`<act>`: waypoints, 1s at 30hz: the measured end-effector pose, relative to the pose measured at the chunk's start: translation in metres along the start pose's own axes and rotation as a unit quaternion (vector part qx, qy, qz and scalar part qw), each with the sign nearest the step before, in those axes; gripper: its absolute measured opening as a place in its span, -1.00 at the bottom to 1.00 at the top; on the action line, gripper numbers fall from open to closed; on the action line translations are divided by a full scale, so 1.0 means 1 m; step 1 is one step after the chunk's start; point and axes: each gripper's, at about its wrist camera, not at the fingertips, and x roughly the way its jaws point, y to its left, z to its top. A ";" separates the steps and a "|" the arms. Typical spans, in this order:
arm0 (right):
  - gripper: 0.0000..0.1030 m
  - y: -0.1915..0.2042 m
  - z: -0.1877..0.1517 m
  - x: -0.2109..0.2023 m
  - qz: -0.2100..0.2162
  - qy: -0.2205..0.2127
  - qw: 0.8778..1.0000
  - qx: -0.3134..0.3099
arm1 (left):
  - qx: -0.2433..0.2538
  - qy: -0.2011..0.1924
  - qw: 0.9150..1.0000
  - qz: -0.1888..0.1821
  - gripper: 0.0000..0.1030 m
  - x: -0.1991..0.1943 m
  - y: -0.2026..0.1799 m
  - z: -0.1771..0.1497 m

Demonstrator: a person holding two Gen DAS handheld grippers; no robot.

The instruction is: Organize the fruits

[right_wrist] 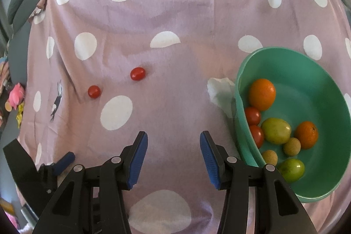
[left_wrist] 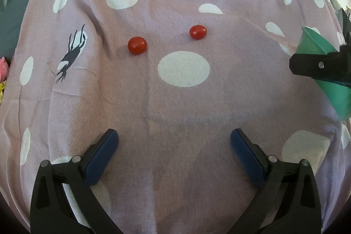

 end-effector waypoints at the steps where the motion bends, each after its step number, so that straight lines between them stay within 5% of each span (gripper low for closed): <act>1: -0.02 0.001 0.000 0.000 0.001 0.000 1.000 -0.002 | 0.001 0.005 1.000 -0.003 0.98 0.001 0.001 0.002; 8: -0.02 0.004 0.005 -0.005 0.023 -0.009 1.000 -0.001 | -0.022 0.000 1.000 -0.008 0.73 -0.022 0.013 0.017; 13: -0.02 0.008 0.026 -0.006 0.060 -0.004 0.998 0.012 | -0.022 -0.043 0.999 -0.016 0.76 -0.052 0.034 0.060; 21: -0.02 0.030 0.075 0.025 0.086 0.024 0.995 0.034 | -0.064 -0.073 0.995 -0.009 0.63 -0.043 0.085 0.125; 26: -0.02 0.051 0.089 0.061 0.104 0.045 0.993 0.038 | -0.099 -0.020 0.993 -0.061 0.11 -0.012 0.102 0.126; 30: -0.02 0.063 0.098 0.091 0.098 0.056 0.993 0.043 | -0.110 0.004 0.991 -0.081 0.11 0.006 0.101 0.127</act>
